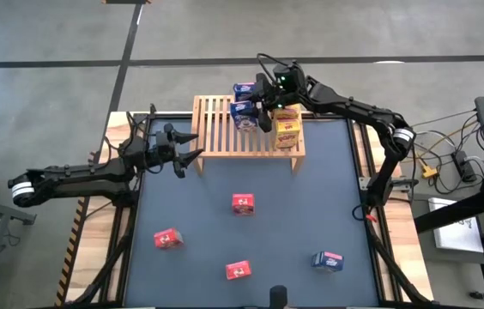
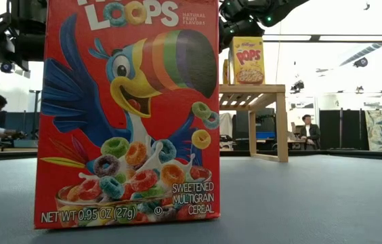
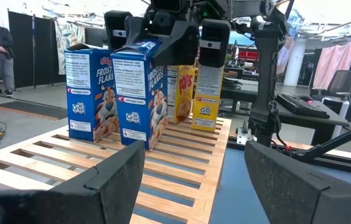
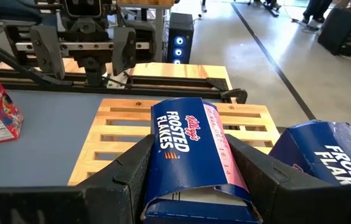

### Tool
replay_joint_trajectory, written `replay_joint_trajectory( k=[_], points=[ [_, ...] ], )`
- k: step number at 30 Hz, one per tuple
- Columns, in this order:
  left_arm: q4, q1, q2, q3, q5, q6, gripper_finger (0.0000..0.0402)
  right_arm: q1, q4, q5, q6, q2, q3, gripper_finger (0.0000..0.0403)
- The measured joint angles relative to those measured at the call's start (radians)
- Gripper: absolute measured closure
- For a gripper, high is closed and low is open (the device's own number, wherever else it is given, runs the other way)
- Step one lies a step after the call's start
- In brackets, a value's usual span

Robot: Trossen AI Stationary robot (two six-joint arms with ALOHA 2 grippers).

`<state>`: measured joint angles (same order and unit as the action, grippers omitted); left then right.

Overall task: Stack cereal on shelf
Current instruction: Put the top blue cereal box on the shelf aligned with the other blue cereal box

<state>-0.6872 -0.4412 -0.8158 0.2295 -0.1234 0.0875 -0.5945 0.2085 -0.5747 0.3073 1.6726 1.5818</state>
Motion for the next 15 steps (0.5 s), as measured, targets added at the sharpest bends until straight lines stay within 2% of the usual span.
replay_joint_trajectory(
  k=[15],
  points=[
    [0.0, 0.0, 0.0, 0.0, 0.0, 0.0, 0.0141, 0.0, 0.032, 0.008, 0.031, -0.002, 0.0, 0.0236]
  ],
)
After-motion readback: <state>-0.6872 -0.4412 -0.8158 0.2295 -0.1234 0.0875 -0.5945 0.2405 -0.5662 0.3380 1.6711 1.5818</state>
